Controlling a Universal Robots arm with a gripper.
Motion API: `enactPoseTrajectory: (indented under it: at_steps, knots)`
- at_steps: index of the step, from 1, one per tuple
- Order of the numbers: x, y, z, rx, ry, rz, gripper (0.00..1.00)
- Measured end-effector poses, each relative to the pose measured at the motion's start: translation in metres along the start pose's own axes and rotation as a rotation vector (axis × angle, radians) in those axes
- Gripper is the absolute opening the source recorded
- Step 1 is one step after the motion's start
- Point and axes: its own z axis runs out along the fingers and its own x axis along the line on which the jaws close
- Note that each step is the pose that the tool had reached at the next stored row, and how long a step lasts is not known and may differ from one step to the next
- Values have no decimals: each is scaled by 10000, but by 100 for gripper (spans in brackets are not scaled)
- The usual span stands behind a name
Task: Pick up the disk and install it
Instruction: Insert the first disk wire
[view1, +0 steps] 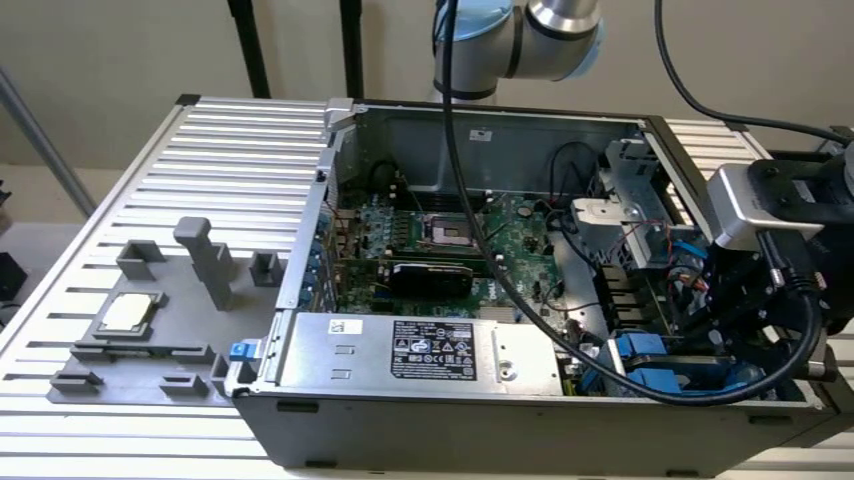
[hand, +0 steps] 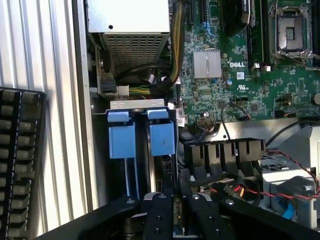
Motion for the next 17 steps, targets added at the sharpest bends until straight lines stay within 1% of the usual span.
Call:
enactPoseTrajectory:
  at_steps: [2, 4, 8, 11, 17]
  knots:
    - [-2, -20, -1, -39, 47, 8, 16]
    - [-3, -25, 1, -66, 99, 16, 16]
    - [-7, -26, 0, -81, 157, 20, 16]
    - [-13, -26, 2, -82, 173, 21, 16]
    - [-36, -25, 15, -81, 181, 22, 16]
